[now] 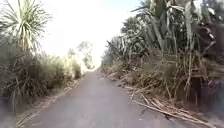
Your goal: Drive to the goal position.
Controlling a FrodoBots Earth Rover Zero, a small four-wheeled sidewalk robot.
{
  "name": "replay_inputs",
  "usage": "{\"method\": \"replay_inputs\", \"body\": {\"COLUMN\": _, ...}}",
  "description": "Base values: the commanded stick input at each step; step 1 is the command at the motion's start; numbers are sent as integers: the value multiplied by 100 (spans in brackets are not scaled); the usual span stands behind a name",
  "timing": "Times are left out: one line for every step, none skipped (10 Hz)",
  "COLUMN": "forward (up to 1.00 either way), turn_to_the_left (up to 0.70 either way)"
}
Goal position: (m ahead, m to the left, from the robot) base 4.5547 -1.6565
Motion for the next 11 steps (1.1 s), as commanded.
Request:
{"method": "replay_inputs", "body": {"forward": 70, "turn_to_the_left": 0}}
{"method": "replay_inputs", "body": {"forward": 70, "turn_to_the_left": 0}}
{"method": "replay_inputs", "body": {"forward": 70, "turn_to_the_left": 0}}
{"method": "replay_inputs", "body": {"forward": 70, "turn_to_the_left": 0}}
{"method": "replay_inputs", "body": {"forward": 70, "turn_to_the_left": 0}}
{"method": "replay_inputs", "body": {"forward": 70, "turn_to_the_left": 0}}
{"method": "replay_inputs", "body": {"forward": 70, "turn_to_the_left": 0}}
{"method": "replay_inputs", "body": {"forward": 70, "turn_to_the_left": 0}}
{"method": "replay_inputs", "body": {"forward": 70, "turn_to_the_left": 0}}
{"method": "replay_inputs", "body": {"forward": 70, "turn_to_the_left": 0}}
{"method": "replay_inputs", "body": {"forward": 70, "turn_to_the_left": 0}}
